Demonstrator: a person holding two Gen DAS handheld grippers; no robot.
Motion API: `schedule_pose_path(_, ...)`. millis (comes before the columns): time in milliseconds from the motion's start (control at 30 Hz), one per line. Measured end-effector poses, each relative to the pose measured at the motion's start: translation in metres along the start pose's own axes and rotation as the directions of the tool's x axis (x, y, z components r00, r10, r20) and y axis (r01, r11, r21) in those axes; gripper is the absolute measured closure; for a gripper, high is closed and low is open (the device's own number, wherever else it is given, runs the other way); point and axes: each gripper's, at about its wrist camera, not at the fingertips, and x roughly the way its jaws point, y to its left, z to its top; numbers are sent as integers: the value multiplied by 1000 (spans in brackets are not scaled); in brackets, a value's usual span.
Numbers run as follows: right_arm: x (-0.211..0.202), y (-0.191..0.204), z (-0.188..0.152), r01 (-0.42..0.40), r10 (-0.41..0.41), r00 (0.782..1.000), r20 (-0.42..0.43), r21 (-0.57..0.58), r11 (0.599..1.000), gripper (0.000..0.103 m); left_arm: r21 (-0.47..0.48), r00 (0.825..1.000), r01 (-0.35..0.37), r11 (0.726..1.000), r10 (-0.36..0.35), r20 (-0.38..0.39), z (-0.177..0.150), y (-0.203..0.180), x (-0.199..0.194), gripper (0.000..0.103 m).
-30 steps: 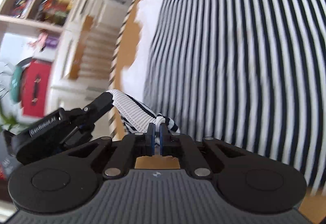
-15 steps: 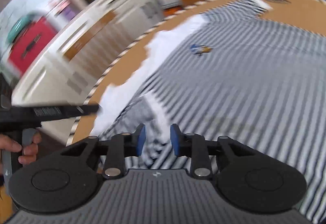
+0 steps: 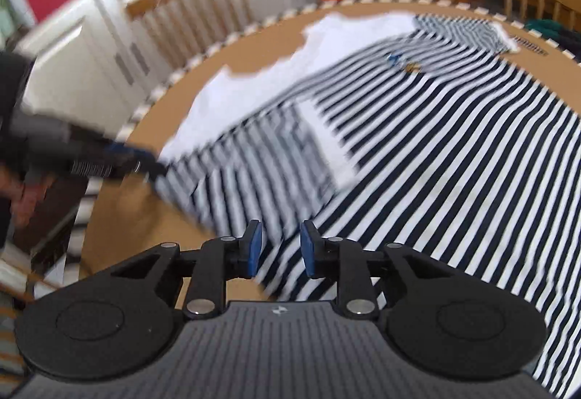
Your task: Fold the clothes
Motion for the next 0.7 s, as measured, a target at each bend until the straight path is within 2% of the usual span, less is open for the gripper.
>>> schedule_pose_path(67,-3,0,-9,26,-26,1000,-9,-9,1000,81,-23,1000,18,1000,-18,-10,4,8,-3,74)
schedule_pose_path(133,-15,-10,-7,21,-19,1000,-24,57,998,80,-37,999,36,999,-36,-7,14,14,-13,77)
schedule_pose_path(200,-36,-36,5,-9,2,999,47,163,987,79,8,996,71,997,-71,57,36,13,-30,74)
schedule_pose_path(233,-45,-52,15,-6,-11,996,85,203,979,79,47,991,94,994,-98,92,54,9,-36,65)
schedule_pose_path(267,-53,-69,26,-2,-29,992,123,241,971,79,86,984,118,989,-128,126,75,4,-39,51)
schedule_pose_path(300,-58,-90,41,3,-50,986,160,278,961,76,123,974,140,982,-159,159,100,-2,-37,44)
schedule_pose_path(333,-61,-113,57,5,-71,978,197,316,949,76,160,963,161,974,-191,189,126,-10,-31,31)
schedule_pose_path(367,-61,-136,73,3,-92,969,230,358,934,76,197,951,181,964,-223,216,152,-18,-26,24)
schedule_pose_path(433,-55,-187,105,-9,-135,949,285,454,891,72,284,925,217,934,-290,246,208,-35,-5,22)
schedule_pose_path(500,-42,-242,129,-54,-164,932,324,569,821,71,348,910,252,903,-343,233,266,-50,28,22)
schedule_pose_path(567,-21,-294,145,-124,-172,923,345,688,715,71,363,912,296,884,-374,166,321,-67,69,26)
schedule_pose_path(600,-8,-317,150,-152,-173,923,344,739,657,72,357,917,317,879,-380,121,344,-76,90,29)
schedule_pose_path(633,5,-335,155,-165,-177,926,334,779,604,72,349,920,337,874,-385,75,366,-84,112,36)
schedule_pose_path(700,27,-363,161,-187,-172,932,319,830,525,72,332,919,377,865,-394,-16,411,-102,156,42)
